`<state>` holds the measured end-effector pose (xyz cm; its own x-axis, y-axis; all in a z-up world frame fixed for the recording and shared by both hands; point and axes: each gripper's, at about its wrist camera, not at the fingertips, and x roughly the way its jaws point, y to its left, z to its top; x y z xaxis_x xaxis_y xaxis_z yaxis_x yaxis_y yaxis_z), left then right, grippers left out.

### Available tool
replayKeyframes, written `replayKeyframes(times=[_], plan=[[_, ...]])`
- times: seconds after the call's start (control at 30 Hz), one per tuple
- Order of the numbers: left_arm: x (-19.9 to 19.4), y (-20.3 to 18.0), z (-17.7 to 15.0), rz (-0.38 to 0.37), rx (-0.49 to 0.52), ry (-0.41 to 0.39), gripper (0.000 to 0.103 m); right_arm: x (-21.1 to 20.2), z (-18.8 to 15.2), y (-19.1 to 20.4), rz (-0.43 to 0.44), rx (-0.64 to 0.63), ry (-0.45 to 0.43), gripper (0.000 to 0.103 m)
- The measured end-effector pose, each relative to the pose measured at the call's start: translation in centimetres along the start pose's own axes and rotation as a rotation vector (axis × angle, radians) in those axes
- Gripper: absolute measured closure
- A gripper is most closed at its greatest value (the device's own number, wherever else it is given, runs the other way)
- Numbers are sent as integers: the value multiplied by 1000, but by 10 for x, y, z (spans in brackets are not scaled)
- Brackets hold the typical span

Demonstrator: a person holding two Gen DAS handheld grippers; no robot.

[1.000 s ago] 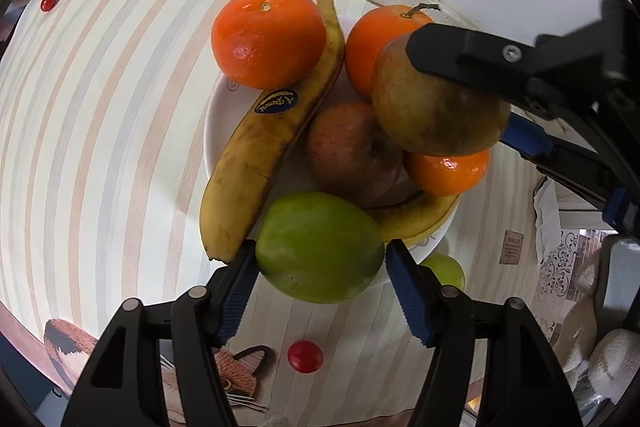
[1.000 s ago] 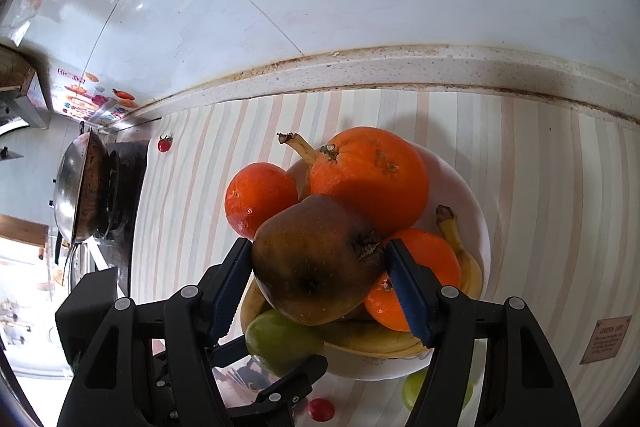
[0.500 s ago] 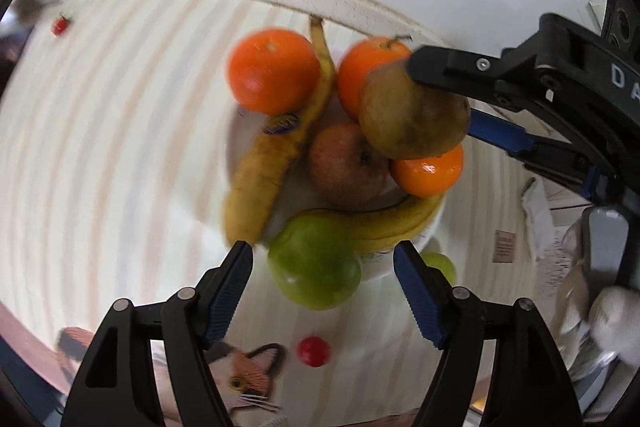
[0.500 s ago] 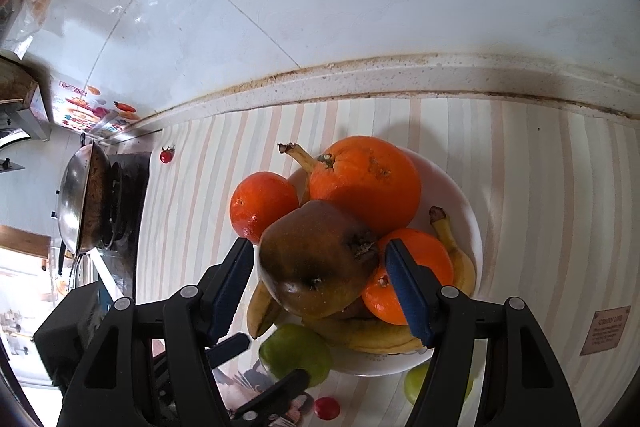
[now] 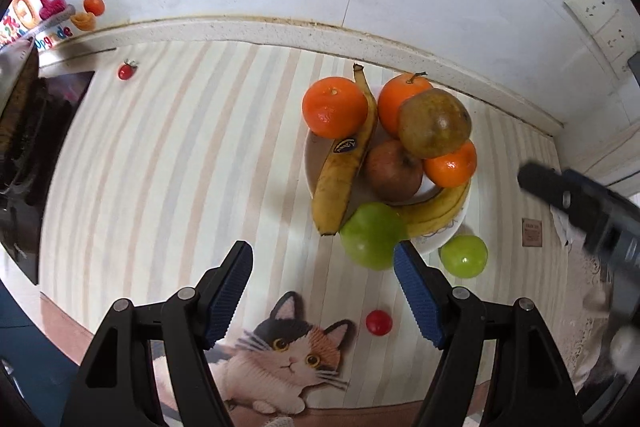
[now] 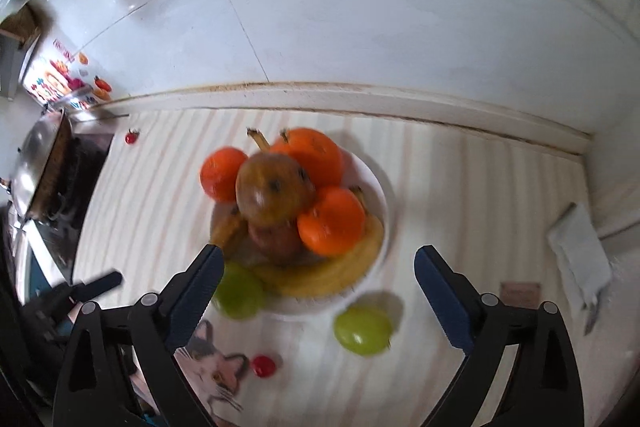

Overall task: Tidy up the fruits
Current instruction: 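Move both tools back toward the remaining green apple and red tomato, then grasp the red tomato with the left tool while the right tool grasps the green apple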

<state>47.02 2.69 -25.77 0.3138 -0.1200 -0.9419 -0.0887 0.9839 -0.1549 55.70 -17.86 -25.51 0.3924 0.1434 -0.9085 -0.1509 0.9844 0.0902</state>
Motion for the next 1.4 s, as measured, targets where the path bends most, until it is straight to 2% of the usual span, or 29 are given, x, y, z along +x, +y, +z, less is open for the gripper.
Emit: replayKeyframes(times=[0.27,0.5,0.77,0.87,0.93,1.03,1.1,1.17,1.3,1.4], plan=[[-42,-10,-14,13,73,-58,31,-52,-46,11,-41,22,-63,5],[-81,-17,-25,6,124,-106,31,-97,-70,21,-58,45,-128,5],[-96,-14,-39,-5,143,-103,31,-129,-93,20,-11,112,-149,5],[-82,-13,-44,19,152,-77,31,-115,-101,10,8,143,-125,5],[-63,-14,-49,25,151,-30,31,-96,-106,-4,18,185,-91,7],[-25,-21,-58,32,173,42,31,-61,-112,-25,44,234,-39,38],[0,-28,-63,23,189,85,31,-39,-114,-37,67,254,-15,39],[31,-37,-67,-18,197,148,31,-21,-115,-46,66,275,1,40],[84,-45,-72,-76,153,251,32,9,-111,-61,53,290,28,39],[106,-53,-75,-87,147,280,32,29,-108,-71,49,288,56,39]])
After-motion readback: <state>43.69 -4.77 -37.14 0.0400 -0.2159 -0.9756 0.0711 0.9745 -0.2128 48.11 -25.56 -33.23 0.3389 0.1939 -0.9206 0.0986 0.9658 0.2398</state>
